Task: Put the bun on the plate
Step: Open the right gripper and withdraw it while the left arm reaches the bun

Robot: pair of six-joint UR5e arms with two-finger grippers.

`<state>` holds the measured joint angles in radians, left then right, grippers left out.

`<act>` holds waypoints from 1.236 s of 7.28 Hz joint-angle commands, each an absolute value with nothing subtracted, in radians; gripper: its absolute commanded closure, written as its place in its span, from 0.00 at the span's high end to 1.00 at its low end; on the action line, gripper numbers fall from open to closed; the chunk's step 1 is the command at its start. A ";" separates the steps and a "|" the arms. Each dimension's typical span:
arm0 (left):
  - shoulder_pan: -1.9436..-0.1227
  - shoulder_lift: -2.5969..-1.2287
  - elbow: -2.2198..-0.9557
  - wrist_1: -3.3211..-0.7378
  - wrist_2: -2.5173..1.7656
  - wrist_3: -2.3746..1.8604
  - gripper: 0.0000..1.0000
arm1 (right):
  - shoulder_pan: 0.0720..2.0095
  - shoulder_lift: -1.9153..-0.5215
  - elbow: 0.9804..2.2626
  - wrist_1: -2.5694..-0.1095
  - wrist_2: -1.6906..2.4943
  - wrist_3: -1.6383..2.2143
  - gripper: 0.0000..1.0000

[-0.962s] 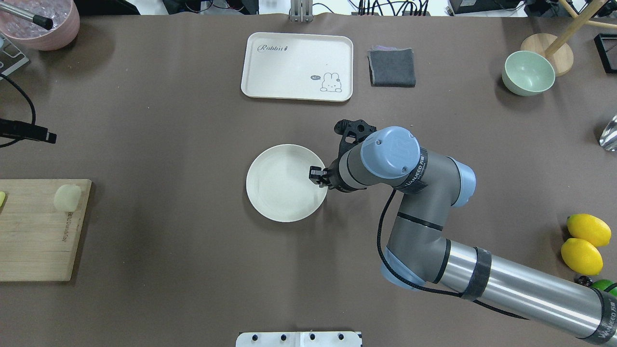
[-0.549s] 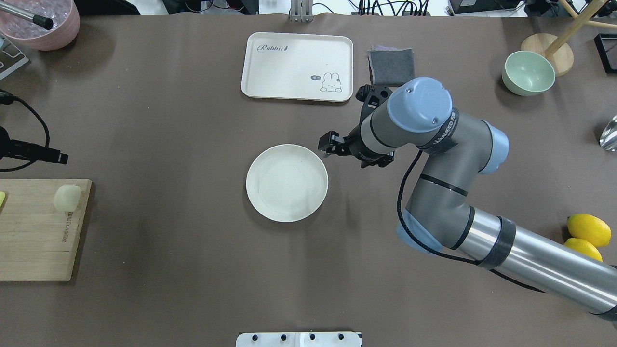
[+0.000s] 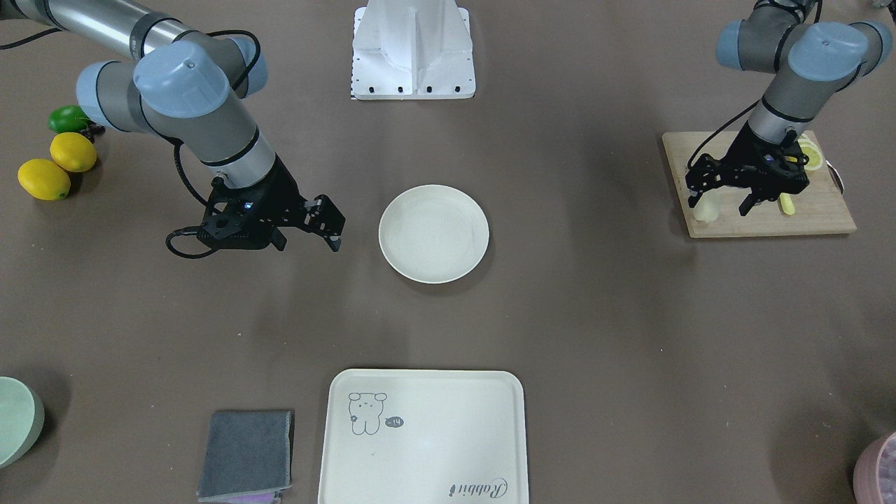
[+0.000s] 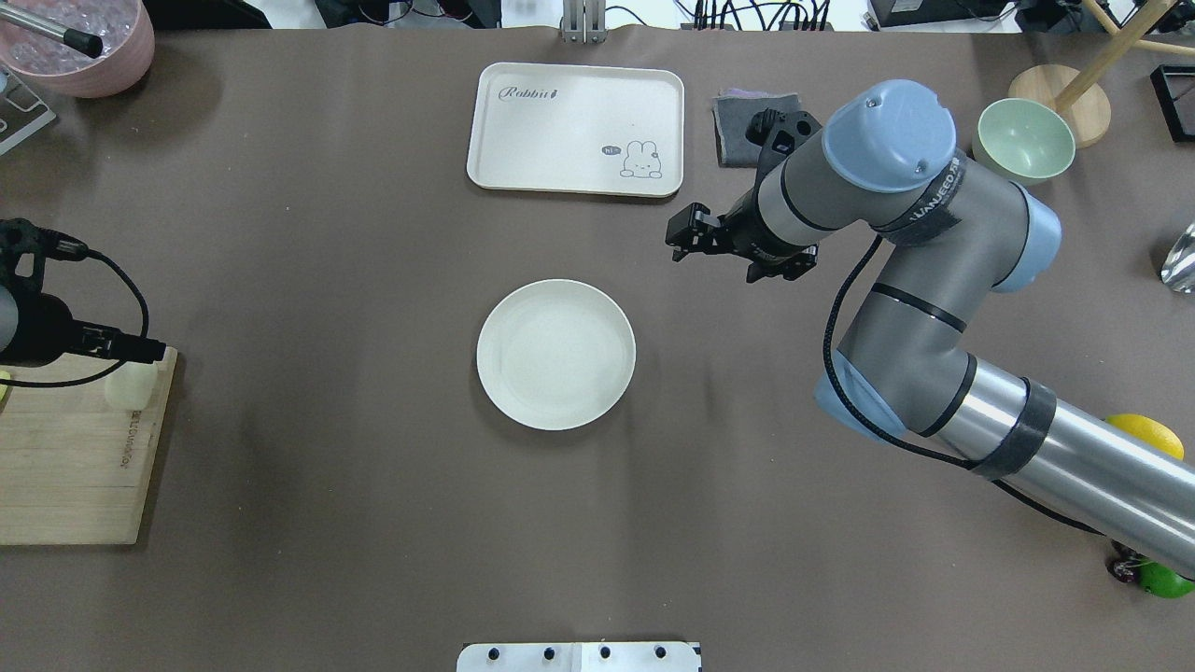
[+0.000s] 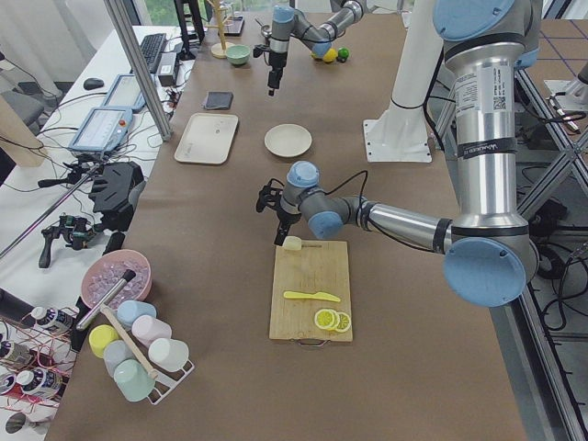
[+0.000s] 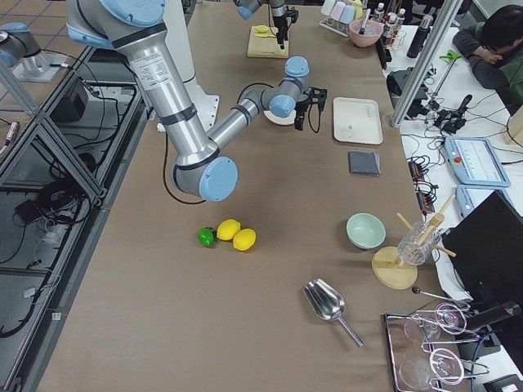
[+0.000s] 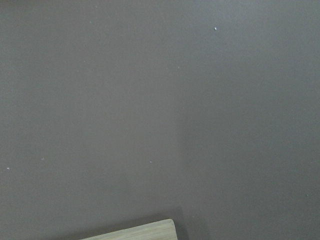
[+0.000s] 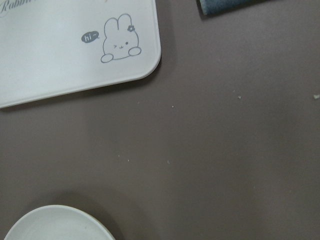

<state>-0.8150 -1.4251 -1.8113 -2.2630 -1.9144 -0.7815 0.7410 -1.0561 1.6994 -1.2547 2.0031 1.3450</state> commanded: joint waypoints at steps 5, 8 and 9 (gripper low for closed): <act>-0.742 -1.408 -1.809 -2.272 -1.894 -0.781 0.63 | 0.778 -1.075 1.706 -1.256 2.005 1.342 1.00; -0.742 -1.413 -1.802 -2.272 -1.894 -0.778 0.44 | 0.770 -1.075 1.704 -1.255 1.979 1.339 1.00; -0.742 -1.416 -1.802 -2.272 -1.894 -0.776 0.43 | 0.772 -1.077 1.704 -1.255 1.979 1.339 1.00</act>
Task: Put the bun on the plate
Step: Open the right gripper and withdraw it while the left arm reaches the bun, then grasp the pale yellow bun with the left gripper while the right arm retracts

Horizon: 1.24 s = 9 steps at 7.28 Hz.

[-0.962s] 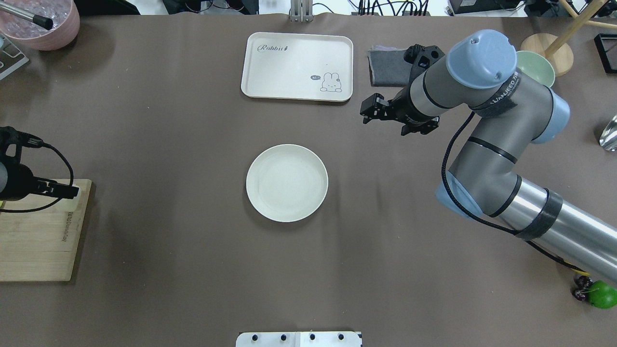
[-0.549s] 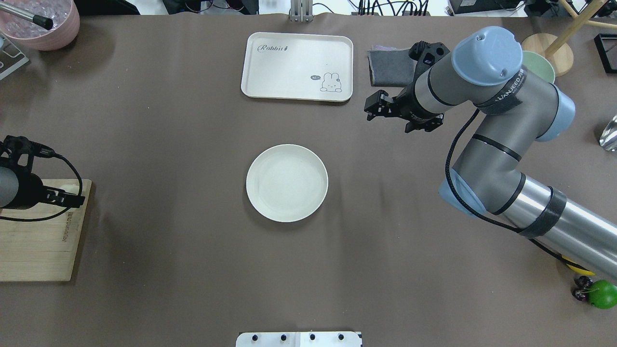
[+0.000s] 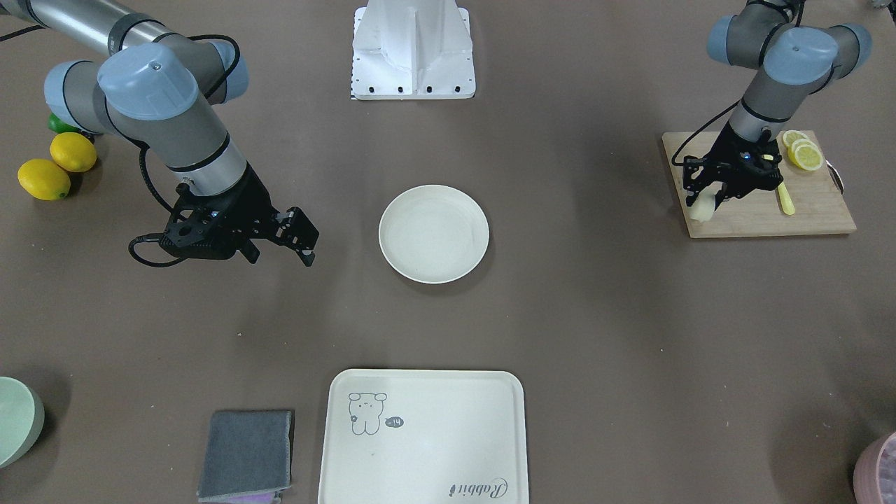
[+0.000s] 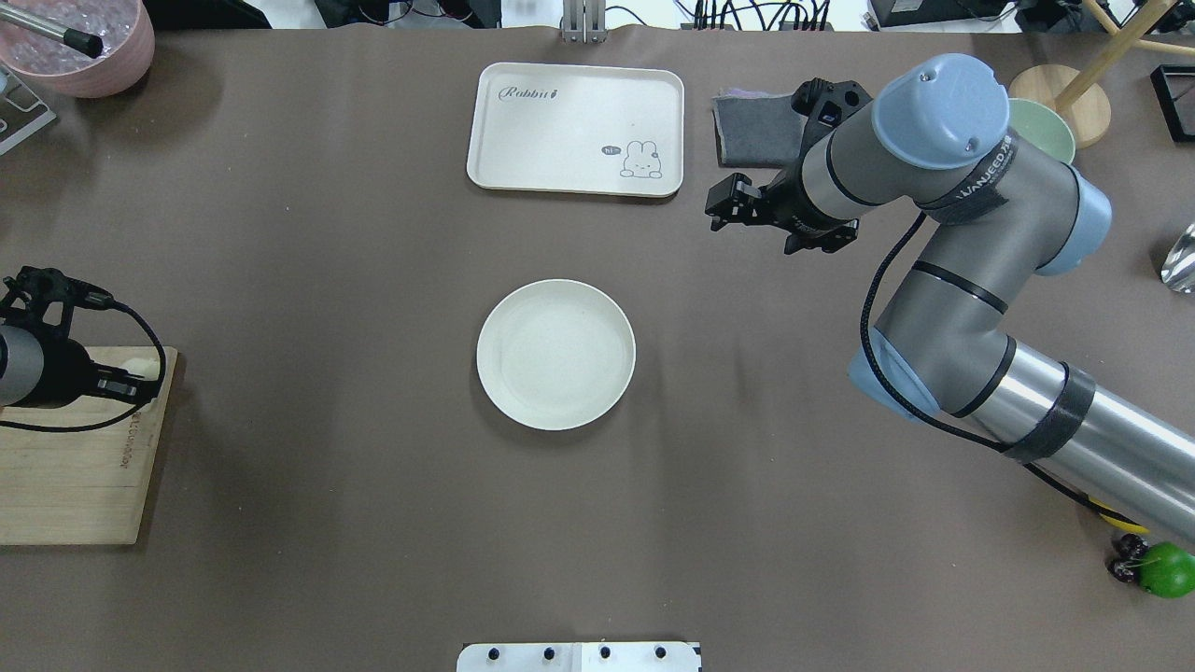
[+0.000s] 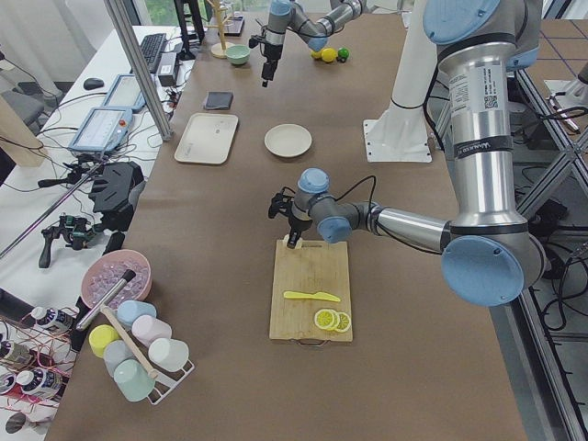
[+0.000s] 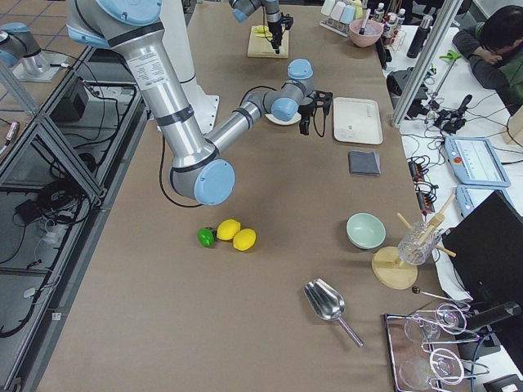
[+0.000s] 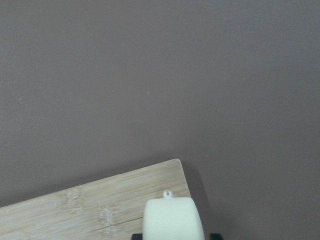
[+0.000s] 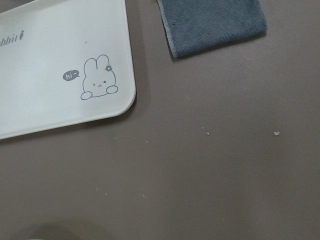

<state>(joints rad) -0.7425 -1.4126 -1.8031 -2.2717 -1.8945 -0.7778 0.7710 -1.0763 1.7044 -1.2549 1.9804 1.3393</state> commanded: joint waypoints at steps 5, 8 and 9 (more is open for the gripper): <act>-0.759 -1.449 -1.855 -2.252 -1.910 -0.775 0.34 | 0.792 -1.080 1.706 -1.258 1.983 1.322 1.00; -0.787 -1.755 -1.859 -1.920 -1.921 -0.790 0.34 | 0.816 -1.083 1.704 -1.252 1.979 1.295 1.00; -0.785 -1.866 -1.859 -1.799 -1.921 -0.793 0.34 | 0.833 -1.107 1.707 -1.250 1.980 1.255 1.00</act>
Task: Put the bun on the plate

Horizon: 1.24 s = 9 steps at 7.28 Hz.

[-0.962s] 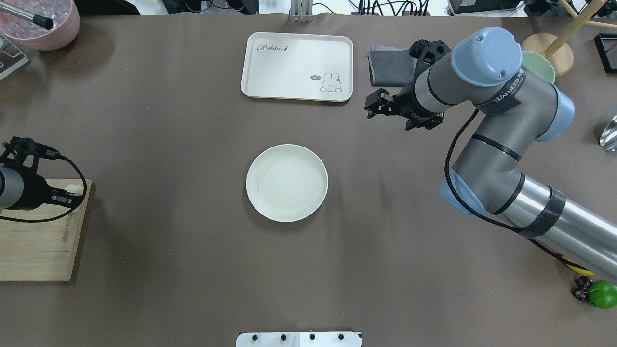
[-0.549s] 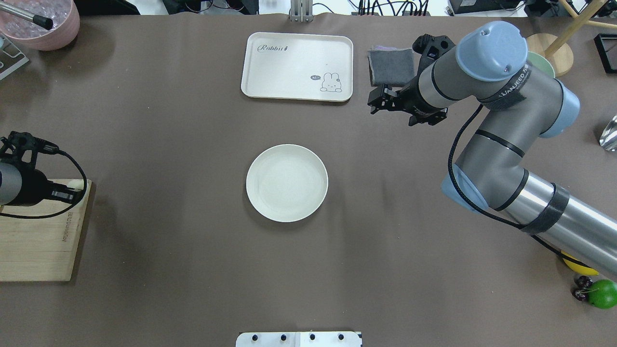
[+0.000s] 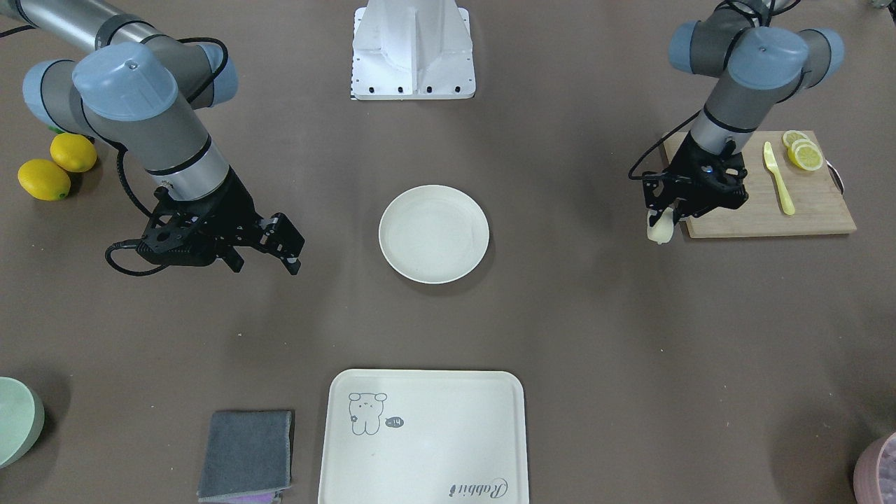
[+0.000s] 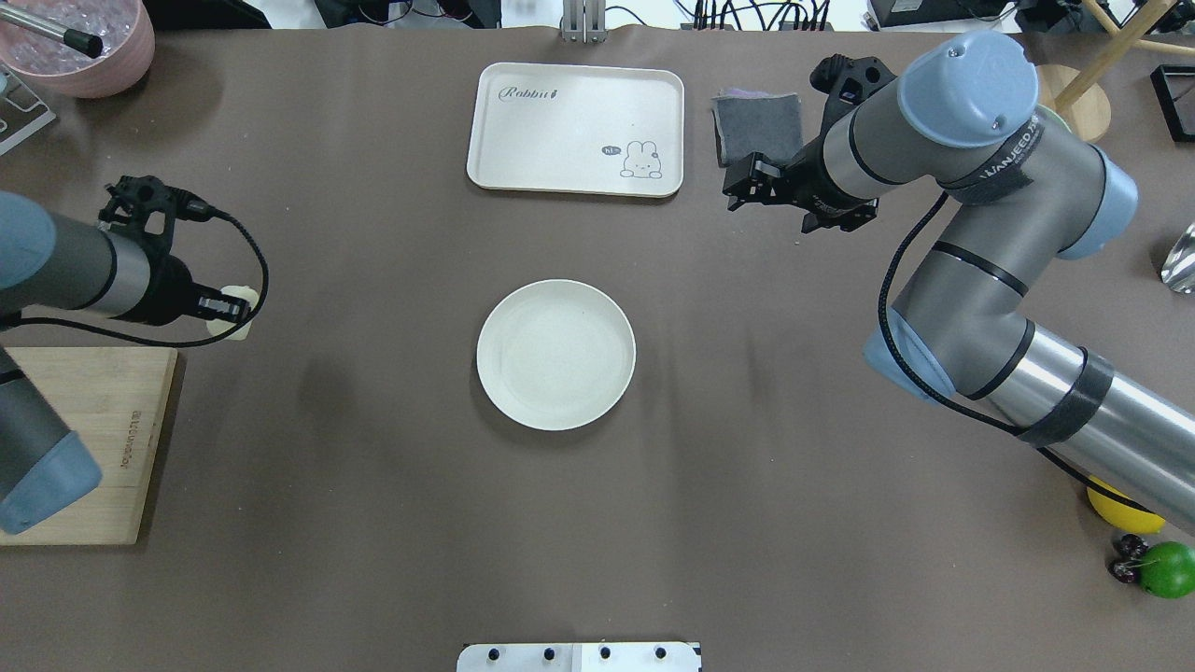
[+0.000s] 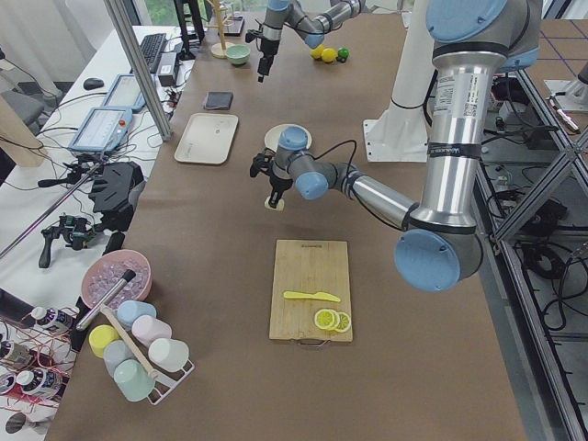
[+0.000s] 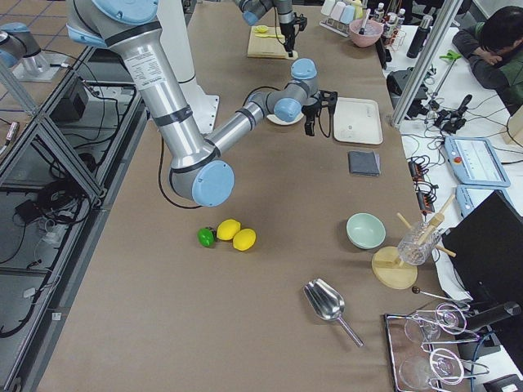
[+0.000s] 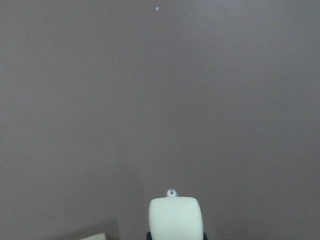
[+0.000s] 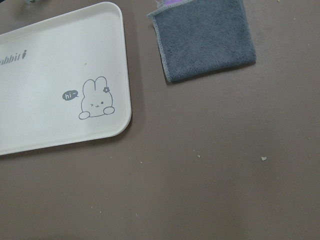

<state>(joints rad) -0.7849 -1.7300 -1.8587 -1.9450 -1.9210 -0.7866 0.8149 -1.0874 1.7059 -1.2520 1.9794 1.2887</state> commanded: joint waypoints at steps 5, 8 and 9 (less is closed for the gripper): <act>-0.611 -2.103 -1.848 -1.675 -1.878 -1.075 0.35 | 1.088 -1.245 1.658 -1.261 2.178 0.792 1.00; -0.474 -2.245 -1.771 -1.623 -1.763 -1.147 0.35 | 1.351 -1.359 1.553 -1.259 2.307 0.423 1.00; -0.445 -2.287 -1.714 -1.628 -1.726 -1.149 0.35 | 1.421 -1.389 1.511 -1.259 2.342 0.319 1.00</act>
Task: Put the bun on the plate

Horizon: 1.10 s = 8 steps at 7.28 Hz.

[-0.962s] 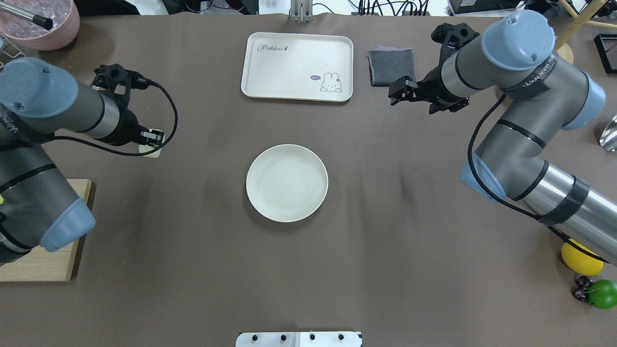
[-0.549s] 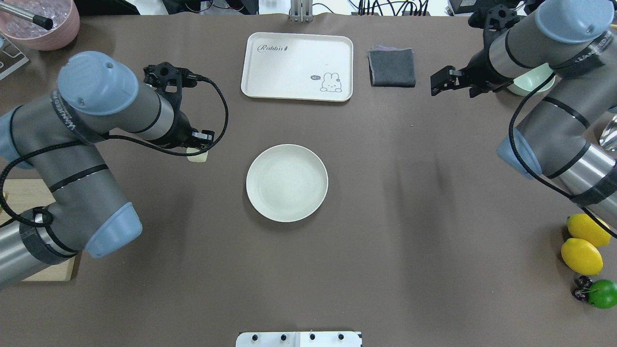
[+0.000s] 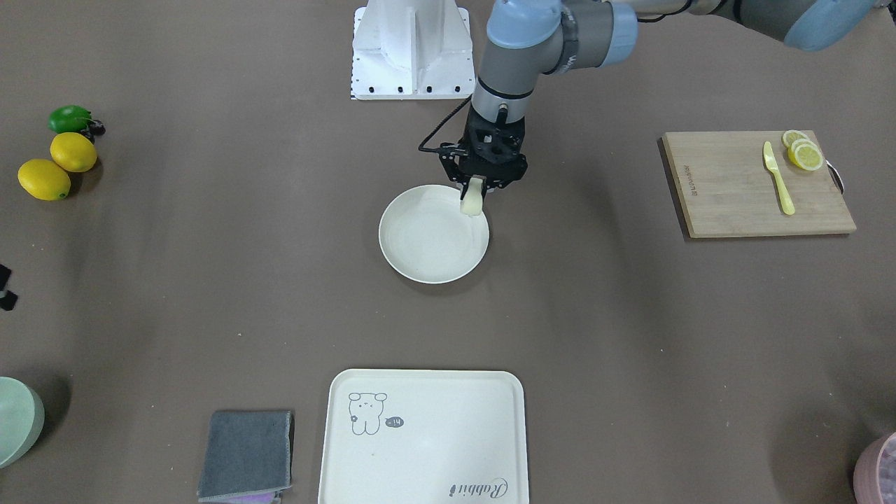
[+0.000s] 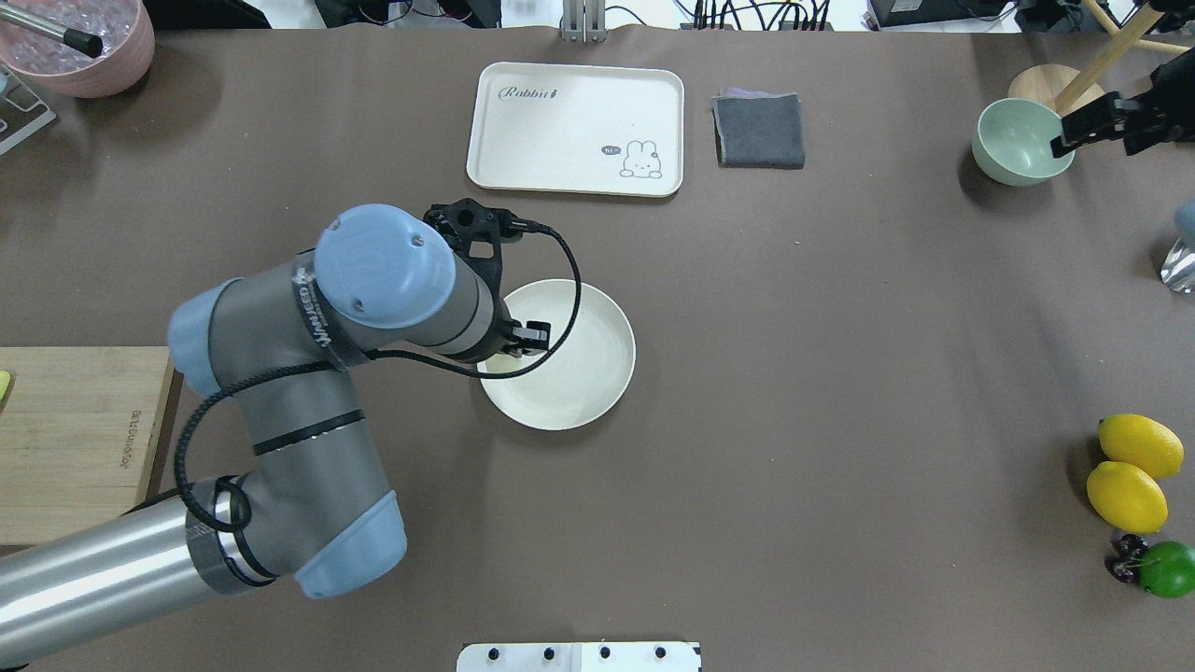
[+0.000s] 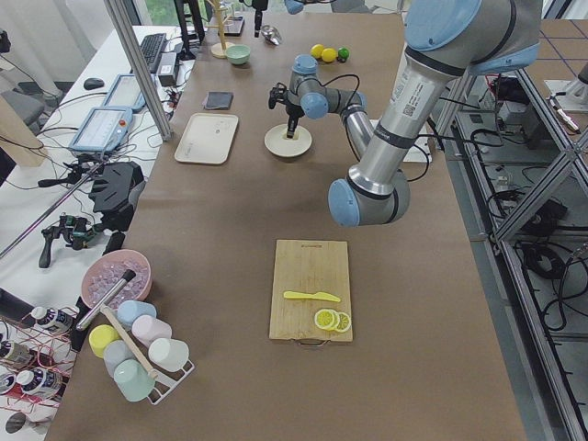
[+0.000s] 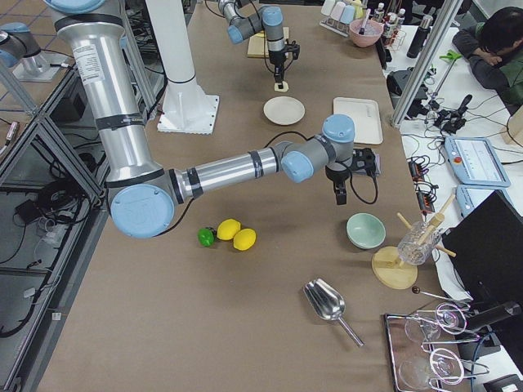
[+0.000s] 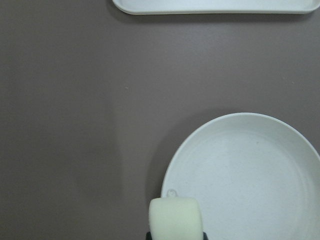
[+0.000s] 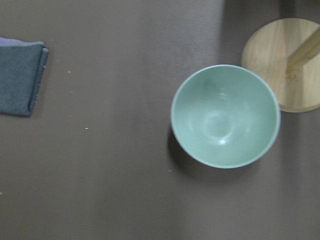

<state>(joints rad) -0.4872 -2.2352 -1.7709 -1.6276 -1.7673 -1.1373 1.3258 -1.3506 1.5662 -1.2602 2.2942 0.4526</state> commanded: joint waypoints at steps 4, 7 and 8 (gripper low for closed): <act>-0.440 -2.307 -1.595 -1.718 -1.707 -1.146 0.35 | 1.505 -1.576 1.597 -1.259 2.347 0.203 1.00; -0.446 -2.307 -1.580 -1.721 -1.677 -1.140 0.35 | 1.543 -1.661 1.640 -1.323 2.349 0.098 1.00; -0.449 -2.310 -1.571 -1.724 -1.675 -1.140 0.35 | 1.569 -1.663 1.652 -1.385 2.349 0.001 1.00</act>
<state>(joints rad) -0.4454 -2.3081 -1.5813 -1.7211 -1.6800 -1.1411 1.5411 -1.6540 1.6382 -1.3176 2.3484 0.0903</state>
